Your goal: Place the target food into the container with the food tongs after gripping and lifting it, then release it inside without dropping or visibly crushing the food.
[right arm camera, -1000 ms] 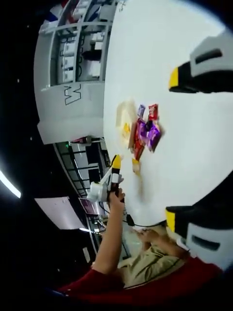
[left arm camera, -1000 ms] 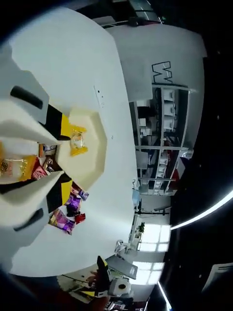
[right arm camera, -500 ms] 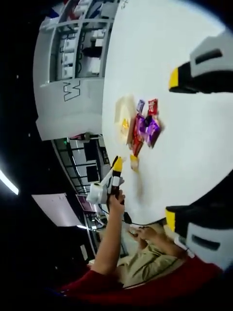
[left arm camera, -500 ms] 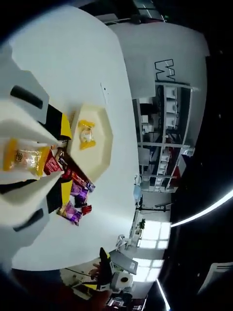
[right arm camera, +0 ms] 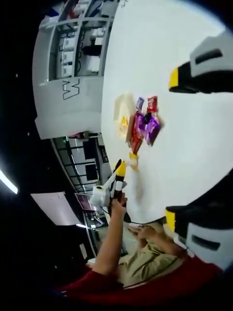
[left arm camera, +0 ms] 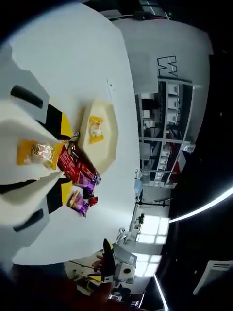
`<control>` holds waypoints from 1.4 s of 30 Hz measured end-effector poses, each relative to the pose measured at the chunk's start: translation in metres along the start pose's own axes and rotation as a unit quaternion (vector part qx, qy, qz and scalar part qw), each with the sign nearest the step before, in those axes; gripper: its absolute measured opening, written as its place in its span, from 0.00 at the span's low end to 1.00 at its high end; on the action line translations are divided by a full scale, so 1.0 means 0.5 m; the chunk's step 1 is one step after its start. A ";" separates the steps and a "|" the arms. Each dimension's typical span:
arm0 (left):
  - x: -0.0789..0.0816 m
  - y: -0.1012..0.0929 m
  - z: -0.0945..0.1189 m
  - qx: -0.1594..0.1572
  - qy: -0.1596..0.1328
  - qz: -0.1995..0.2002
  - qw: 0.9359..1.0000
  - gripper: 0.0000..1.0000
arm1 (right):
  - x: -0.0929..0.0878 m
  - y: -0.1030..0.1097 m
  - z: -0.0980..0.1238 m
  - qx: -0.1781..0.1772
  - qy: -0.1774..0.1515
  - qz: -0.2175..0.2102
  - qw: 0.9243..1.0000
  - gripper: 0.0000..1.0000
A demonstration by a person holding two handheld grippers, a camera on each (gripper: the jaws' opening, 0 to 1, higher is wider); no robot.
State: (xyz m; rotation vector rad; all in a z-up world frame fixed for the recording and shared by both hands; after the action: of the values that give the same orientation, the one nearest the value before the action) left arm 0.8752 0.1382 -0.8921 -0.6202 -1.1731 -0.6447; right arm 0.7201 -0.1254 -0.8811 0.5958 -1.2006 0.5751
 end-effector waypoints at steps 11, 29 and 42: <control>-0.015 0.004 -0.002 -0.004 0.014 -0.026 1.000 0.30 | -0.009 0.007 -0.003 0.003 0.006 0.001 1.000 0.96; -0.043 -0.002 -0.018 -0.022 0.050 -0.045 0.997 0.30 | -0.010 0.009 -0.001 0.000 0.003 -0.002 1.000 0.95; -0.039 0.005 -0.017 -0.008 0.052 -0.017 0.998 0.25 | -0.019 0.008 -0.005 0.001 0.011 -0.004 1.000 0.95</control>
State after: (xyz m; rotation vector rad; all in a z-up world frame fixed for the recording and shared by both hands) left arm 0.8775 0.1360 -0.9134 -0.5741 -1.0842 -0.7082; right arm 0.7162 -0.1217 -0.8905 0.5935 -1.1774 0.5748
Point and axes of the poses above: the point that each gripper's makers call its tool centre point, and the gripper's own axes: z roughly backward along the fingers, y roughly to its left, x roughly out of its top, the point moved 4 cm from there along z, roughly backward along the fingers, and after that the axes turned 3 degrees about -y, right-handed, at the moved point
